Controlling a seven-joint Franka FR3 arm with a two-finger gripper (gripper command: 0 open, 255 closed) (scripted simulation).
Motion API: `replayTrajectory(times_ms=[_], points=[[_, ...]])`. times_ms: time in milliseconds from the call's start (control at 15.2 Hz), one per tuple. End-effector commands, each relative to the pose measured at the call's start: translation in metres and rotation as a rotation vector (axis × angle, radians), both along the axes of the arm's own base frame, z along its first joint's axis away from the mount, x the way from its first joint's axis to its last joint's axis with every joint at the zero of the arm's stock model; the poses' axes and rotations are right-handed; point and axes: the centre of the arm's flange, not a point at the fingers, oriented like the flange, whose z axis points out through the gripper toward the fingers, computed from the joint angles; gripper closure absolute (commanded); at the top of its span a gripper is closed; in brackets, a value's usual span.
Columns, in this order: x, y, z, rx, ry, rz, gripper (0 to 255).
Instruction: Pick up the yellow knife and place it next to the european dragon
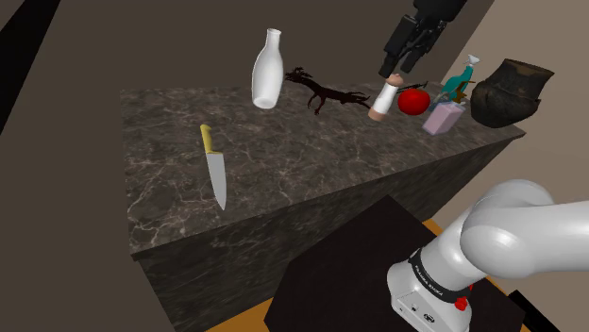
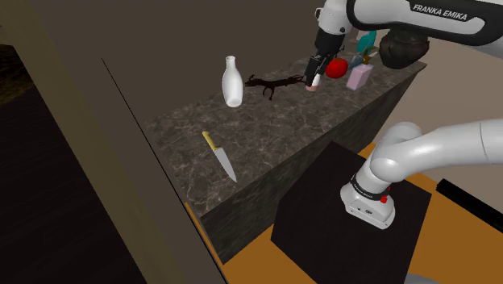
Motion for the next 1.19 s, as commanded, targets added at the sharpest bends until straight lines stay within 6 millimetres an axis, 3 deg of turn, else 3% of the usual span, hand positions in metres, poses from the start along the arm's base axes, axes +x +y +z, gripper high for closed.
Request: replayTrajectory(times_ms=[0, 1122], points=[[0.0, 0.0, 0.0, 0.0, 0.0, 0.0, 0], [0.127, 0.139, -0.122, 0.011, 0.023, 0.063, 0]])
